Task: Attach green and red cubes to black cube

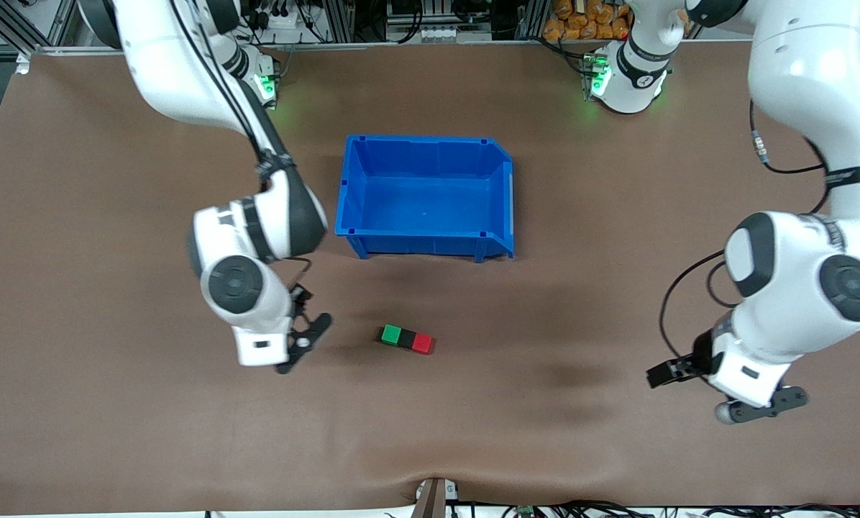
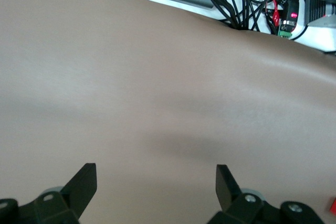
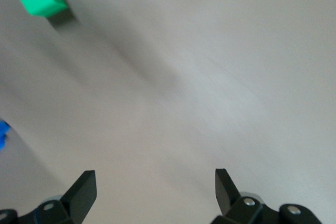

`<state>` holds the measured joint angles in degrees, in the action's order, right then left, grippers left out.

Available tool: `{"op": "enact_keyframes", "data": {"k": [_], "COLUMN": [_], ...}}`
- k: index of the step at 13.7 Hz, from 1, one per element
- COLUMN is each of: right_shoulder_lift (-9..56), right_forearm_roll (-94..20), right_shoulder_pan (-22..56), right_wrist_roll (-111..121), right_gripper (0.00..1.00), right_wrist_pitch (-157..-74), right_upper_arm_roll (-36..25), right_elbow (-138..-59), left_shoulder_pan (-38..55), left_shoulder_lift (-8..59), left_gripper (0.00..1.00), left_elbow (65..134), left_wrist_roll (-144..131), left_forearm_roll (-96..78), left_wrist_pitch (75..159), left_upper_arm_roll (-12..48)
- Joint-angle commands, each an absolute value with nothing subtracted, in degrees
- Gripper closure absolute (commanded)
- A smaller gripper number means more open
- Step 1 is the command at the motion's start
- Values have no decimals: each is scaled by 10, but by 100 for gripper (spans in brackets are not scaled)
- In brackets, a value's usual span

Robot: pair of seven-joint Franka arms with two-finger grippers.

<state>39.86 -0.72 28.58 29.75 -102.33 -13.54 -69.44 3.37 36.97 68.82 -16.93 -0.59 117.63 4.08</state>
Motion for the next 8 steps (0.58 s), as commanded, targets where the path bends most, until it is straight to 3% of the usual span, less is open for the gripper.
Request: {"op": "enact_keyframes", "data": {"k": [1,8], "right_shoulder_lift": [322,159], "right_forearm_roll": [-1,-8], "right_shoulder_pan": [245,122], "right_wrist_roll": [254,222], "right_gripper": [0,0], "right_wrist_pitch": [-1016,-1013], "right_upper_arm_roll": [-137,-139], "right_elbow": [-775,-902], "left_shoulder_pan": [15,-3], "left_shoulder_lift": [317,216], "left_gripper": [0,0], "left_elbow": [705,709], "left_wrist_roll": [-103,-73], "left_forearm_roll": [6,5], "left_wrist_pitch": [1134,980], "left_upper_arm_roll": [41,42]}}
